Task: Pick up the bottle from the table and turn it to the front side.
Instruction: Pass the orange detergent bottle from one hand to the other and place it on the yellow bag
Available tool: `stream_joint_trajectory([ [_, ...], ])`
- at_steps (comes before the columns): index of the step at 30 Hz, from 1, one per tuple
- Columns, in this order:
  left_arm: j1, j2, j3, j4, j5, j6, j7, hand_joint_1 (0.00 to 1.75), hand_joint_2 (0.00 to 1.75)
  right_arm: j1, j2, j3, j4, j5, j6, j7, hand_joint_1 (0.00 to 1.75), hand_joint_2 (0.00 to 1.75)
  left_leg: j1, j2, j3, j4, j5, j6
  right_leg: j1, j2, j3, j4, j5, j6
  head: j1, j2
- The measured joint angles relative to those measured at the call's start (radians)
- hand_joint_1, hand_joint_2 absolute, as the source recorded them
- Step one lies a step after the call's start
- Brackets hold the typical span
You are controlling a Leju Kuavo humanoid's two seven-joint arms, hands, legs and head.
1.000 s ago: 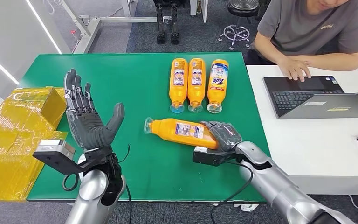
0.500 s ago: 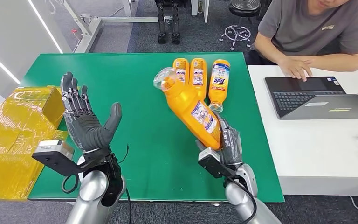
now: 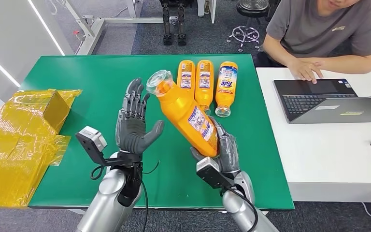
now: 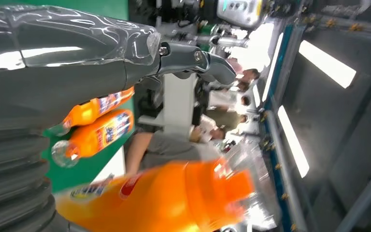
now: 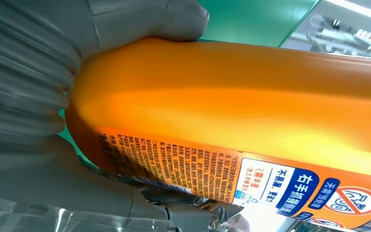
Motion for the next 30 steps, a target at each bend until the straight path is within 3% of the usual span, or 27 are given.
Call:
stream_joint_trajectory([
  [6,-0.012,-0.006,-0.013,0.067,-0.014,-0.081,0.0,0.0,1.75,-0.037,0.006,0.055,0.013,0.063,0.065,0.045,1.75,1.75,0.0,0.0,0.0,0.0,0.0,0.0,0.0,0.0,0.0,0.0,0.0,0.0,0.0,0.0],
  [17,-0.004,-0.003,-0.004,0.085,-0.036,-0.081,0.0,0.0,1.75,-0.09,0.006,0.112,0.041,0.149,0.238,0.18,1.75,1.75,0.0,0.0,-0.001,0.0,0.0,0.0,0.0,0.0,0.0,0.0,0.0,0.0,0.0,0.0],
  [22,0.018,-0.003,0.013,0.083,-0.041,-0.063,0.0,0.0,1.75,-0.114,0.008,0.119,0.075,0.182,0.307,0.203,1.75,1.75,0.0,0.0,-0.001,0.0,0.0,0.0,0.0,0.0,0.0,0.0,0.0,0.0,0.0,0.0],
  [30,0.044,-0.003,0.061,0.017,-0.06,0.055,0.0,0.0,1.75,-0.111,0.01,0.14,0.114,0.207,0.369,0.197,1.75,1.75,0.0,-0.001,-0.001,0.0,0.0,0.0,0.0,-0.001,0.0,0.0,0.0,0.0,0.0,0.0],
])
